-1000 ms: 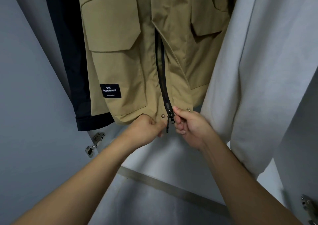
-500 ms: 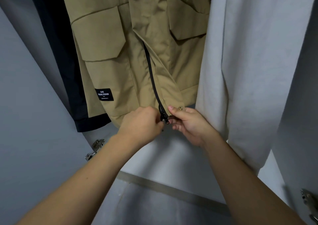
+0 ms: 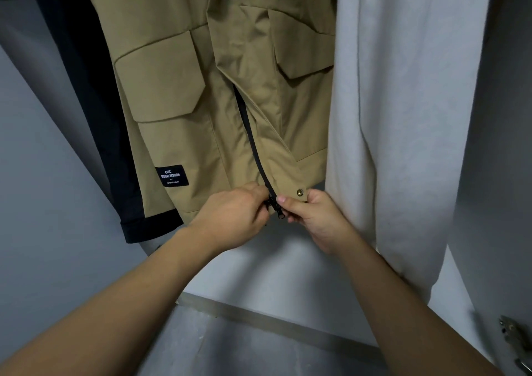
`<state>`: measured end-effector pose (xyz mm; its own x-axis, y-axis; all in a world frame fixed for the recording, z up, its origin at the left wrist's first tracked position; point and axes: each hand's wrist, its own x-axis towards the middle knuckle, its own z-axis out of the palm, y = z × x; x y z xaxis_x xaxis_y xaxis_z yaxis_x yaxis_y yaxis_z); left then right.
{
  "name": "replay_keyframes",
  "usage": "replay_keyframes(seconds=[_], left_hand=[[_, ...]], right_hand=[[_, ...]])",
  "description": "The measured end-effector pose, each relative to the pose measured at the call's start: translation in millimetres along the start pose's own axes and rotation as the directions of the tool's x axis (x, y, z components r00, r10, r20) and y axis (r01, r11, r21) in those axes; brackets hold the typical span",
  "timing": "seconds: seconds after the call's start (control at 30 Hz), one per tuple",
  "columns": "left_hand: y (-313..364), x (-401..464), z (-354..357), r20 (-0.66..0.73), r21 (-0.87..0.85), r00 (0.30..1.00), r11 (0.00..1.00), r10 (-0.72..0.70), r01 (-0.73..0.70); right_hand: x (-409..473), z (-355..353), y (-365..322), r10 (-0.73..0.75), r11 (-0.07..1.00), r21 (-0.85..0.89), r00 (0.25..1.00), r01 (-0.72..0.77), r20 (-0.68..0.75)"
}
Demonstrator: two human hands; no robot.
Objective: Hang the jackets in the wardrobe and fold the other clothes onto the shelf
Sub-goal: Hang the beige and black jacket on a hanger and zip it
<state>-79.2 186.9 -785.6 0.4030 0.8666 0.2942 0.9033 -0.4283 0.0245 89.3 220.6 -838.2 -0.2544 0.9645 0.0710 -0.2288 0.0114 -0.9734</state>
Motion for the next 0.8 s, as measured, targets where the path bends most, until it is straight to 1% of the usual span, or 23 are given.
replay_keyframes(seconds=[0.07, 0.13, 0.2, 0.27, 0.3, 0.37, 0.4, 0.43, 0.47, 0.53, 0.57, 0.6, 0.67, 0.7, 0.73, 0.77, 0.8], left_hand=[[-4.0, 4.4, 0.9, -0.049, 0.168, 0.995, 0.983, 0.082, -0.072], [-8.8, 9.8, 0.2, -0.035, 0.337, 0.982, 0.927, 0.185, -0.162], [-12.3, 17.4, -4.2, 0.036, 0.419, 0.974, 0.881, 0.226, -0.22], [-13.9, 26.1, -9.5, 0.097, 0.437, 0.973, 0.869, 0.211, -0.232], [-15.6, 30.5, -13.2, 0.104, 0.4, 0.98, 0.895, 0.17, -0.198], [-21.0, 39.5, -24.1, 0.108, 0.252, 0.994, 0.967, 0.007, -0.034], [-23.6, 43.1, -30.5, 0.096, 0.215, 0.994, 0.976, -0.055, 0.033], [-25.6, 46.0, -36.8, 0.064, 0.232, 0.995, 0.971, -0.078, 0.061], [-26.6, 48.5, -43.7, 0.024, 0.278, 0.996, 0.957, -0.087, 0.077], [-25.8, 53.5, -56.7, -0.061, 0.381, 0.994, 0.918, -0.092, 0.109], [-23.7, 55.9, -61.1, -0.089, 0.4, 0.991, 0.907, -0.101, 0.129], [-19.8, 57.4, -63.3, -0.094, 0.395, 0.988, 0.906, -0.122, 0.15], [-9.3, 57.3, -59.9, -0.03, 0.287, 0.982, 0.939, -0.187, 0.188], [-3.5, 56.2, -55.8, 0.028, 0.2, 0.978, 0.96, -0.208, 0.199], [1.2, 54.9, -51.7, 0.079, 0.109, 0.973, 0.972, -0.217, 0.208], [4.3, 53.8, -49.5, 0.109, 0.033, 0.968, 0.975, -0.224, 0.222], [5.3, 53.9, -49.8, 0.119, -0.023, 0.965, 0.971, -0.235, 0.239]], right_hand=[[0.4, -1.9, 4.1, -0.016, 0.996, -0.092, 1.0, 0.016, 0.002], [0.3, -2.5, 8.0, -0.024, 0.986, -0.164, 1.0, 0.026, 0.009], [0.8, -1.3, 10.8, -0.029, 0.968, -0.252, 0.999, 0.019, -0.037], [1.0, 0.7, 13.1, -0.082, 0.924, -0.38, 0.99, 0.033, -0.115], [0.6, 1.3, 14.4, -0.135, 0.87, -0.49, 0.98, 0.047, -0.144], [-1.9, 1.1, 17.3, -0.245, 0.73, -0.68, 0.955, 0.068, -0.168], [-3.5, -0.3, 18.9, -0.285, 0.697, -0.713, 0.943, 0.08, -0.172], [-3.8, -2.2, 20.9, -0.304, 0.695, -0.713, 0.936, 0.089, -0.179], [-3.2, -3.8, 22.5, -0.3, 0.718, -0.689, 0.936, 0.095, -0.184], [-3.3, -4.0, 23.5, -0.238, 0.799, -0.596, 0.95, 0.074, -0.201], [-3.2, -3.5, 24.0, -0.194, 0.842, -0.537, 0.959, 0.054, -0.207], [-3.2, -2.5, 23.0, -0.139, 0.885, -0.464, 0.969, 0.028, -0.207], [-1.7, -2.4, 17.4, 0.033, 0.936, -0.339, 0.98, -0.099, -0.196], [-1.2, -2.4, 13.8, 0.122, 0.928, -0.325, 0.973, -0.182, -0.197], [-0.7, -2.8, 8.7, 0.179, 0.892, -0.377, 0.96, -0.25, -0.214], [-0.1, -3.5, 4.0, 0.166, 0.827, -0.492, 0.954, -0.273, -0.25], [0.5, -3.9, -0.5, 0.1, 0.745, -0.611, 0.95, -0.269, -0.296]])
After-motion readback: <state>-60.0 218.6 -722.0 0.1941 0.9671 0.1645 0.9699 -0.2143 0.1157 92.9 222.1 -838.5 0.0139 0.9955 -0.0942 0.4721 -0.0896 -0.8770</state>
